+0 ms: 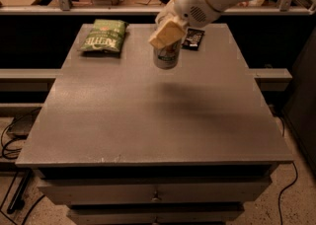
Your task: Move 7up can near green jalapeno chip bag
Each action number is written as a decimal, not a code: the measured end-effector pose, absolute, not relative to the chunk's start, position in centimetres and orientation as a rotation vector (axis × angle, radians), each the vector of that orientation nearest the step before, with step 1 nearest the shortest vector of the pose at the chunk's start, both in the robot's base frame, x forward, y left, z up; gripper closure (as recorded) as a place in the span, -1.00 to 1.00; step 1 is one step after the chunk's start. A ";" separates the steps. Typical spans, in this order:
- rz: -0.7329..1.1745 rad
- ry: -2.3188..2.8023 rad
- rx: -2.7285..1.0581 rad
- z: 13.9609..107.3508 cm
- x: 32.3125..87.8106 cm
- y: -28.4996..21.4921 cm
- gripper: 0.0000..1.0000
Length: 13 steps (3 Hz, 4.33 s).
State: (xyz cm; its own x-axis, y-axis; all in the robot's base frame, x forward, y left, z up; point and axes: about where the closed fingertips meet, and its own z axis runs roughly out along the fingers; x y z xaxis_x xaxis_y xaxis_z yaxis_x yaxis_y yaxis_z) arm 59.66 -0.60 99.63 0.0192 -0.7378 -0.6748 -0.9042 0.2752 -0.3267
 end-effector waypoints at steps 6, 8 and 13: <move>0.277 1.928 -1.291 94.9 70.1 2.9 1.00; 0.321 1.918 -1.250 94.0 73.4 5.3 1.00; 0.360 1.960 -1.243 91.5 76.8 7.9 -1.00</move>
Offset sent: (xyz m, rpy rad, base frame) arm 0.0303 0.0101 -0.0202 -0.0015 0.0311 -0.0569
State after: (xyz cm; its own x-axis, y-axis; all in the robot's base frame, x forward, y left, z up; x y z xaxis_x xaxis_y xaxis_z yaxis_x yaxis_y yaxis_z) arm 76.78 7.90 91.46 -0.2247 -0.6423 -0.7328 -0.8610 0.4830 -0.1593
